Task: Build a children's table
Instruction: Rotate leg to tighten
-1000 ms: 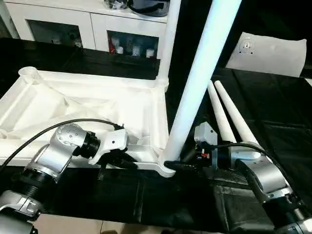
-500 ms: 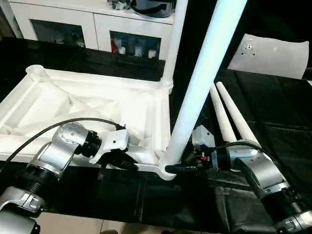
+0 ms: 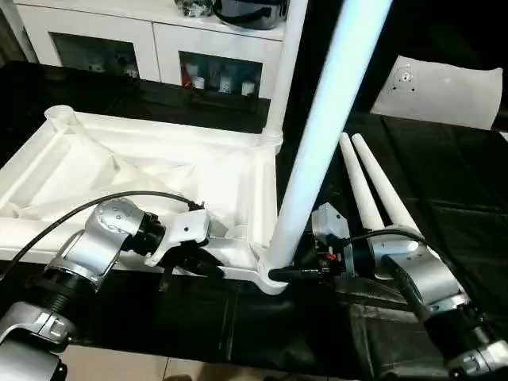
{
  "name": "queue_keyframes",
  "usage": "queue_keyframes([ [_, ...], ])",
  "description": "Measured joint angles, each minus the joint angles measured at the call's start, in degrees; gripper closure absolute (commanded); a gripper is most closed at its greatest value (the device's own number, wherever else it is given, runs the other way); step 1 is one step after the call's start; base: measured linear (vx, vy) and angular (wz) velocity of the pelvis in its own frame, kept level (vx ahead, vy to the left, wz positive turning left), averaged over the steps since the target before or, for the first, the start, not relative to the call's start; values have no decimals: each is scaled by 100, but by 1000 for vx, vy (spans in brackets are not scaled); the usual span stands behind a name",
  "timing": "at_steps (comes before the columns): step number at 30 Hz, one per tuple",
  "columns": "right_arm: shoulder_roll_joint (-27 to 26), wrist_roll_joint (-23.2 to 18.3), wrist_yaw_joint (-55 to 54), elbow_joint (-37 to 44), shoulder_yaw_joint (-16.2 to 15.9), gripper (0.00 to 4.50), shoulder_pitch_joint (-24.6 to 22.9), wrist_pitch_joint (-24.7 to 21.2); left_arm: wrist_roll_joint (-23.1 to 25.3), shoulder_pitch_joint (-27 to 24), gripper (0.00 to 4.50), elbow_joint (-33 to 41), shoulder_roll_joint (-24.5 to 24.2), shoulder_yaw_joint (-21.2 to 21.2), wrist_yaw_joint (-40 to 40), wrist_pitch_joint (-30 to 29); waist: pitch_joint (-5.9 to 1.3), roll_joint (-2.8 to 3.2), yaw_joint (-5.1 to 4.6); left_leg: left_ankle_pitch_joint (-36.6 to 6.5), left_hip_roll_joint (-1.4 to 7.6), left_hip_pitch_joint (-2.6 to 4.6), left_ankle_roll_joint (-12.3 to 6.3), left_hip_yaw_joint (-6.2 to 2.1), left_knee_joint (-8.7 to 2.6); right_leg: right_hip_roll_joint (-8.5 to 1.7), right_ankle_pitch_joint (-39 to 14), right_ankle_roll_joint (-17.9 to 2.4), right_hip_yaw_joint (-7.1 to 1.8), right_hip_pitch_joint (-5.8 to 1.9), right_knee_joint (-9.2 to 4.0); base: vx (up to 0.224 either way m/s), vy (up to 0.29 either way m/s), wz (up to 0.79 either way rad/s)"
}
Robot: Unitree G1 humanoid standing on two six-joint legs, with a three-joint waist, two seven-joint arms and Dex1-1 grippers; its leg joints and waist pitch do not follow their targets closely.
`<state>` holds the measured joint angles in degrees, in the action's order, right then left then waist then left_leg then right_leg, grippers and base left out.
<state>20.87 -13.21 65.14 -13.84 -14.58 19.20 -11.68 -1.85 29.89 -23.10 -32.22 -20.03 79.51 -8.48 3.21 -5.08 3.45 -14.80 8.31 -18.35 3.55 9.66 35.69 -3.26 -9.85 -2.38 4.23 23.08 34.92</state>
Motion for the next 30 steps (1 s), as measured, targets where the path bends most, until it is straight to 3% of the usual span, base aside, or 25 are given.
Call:
queue_keyframes([
  [3,-363,114,-884,-33,240,202,-73,-218,95,-47,450,109,220,175,-574,-573,-3,-5,-61,11,0,29,8,1,0,0,-13,22,0,-25,-8,0,0,0],
  [7,-962,270,-2182,-234,590,202,-41,-390,212,-82,450,309,620,326,-1410,-1273,-12,20,-234,26,4,21,12,-1,-3,0,-14,24,23,-25,-60,0,0,0],
  [13,-1954,731,-4164,-915,957,203,552,-577,594,-93,450,481,1326,567,-2736,-1959,-12,59,-437,34,13,5,0,-1,-4,-14,-13,23,68,-38,-131,0,0,0],
  [17,-2172,846,-4641,-1129,1148,203,741,-602,661,-91,450,570,1621,588,-3200,-2226,-33,101,-456,42,13,-17,-15,-1,-5,-16,-11,19,69,-35,-143,0,0,0],
  [20,-2227,794,-4640,-1089,1244,134,716,-565,668,-93,450,647,1622,582,-3217,-2267,-33,101,-446,41,13,-31,-18,-1,-8,-15,21,-3,70,-23,-140,0,0,0],
  [25,-2242,721,-4548,-901,1248,100,520,-382,675,-145,450,795,1557,539,-3169,-2239,-33,101,-404,38,20,-46,-18,-1,-32,-14,78,-9,78,1,-135,0,0,0],
  [30,-1725,548,-3509,-401,1072,54,39,-74,620,-248,450,870,1177,424,-2701,-1712,-25,113,-359,49,47,-51,-12,-2,-74,-8,73,-11,121,10,-137,0,0,0],
])
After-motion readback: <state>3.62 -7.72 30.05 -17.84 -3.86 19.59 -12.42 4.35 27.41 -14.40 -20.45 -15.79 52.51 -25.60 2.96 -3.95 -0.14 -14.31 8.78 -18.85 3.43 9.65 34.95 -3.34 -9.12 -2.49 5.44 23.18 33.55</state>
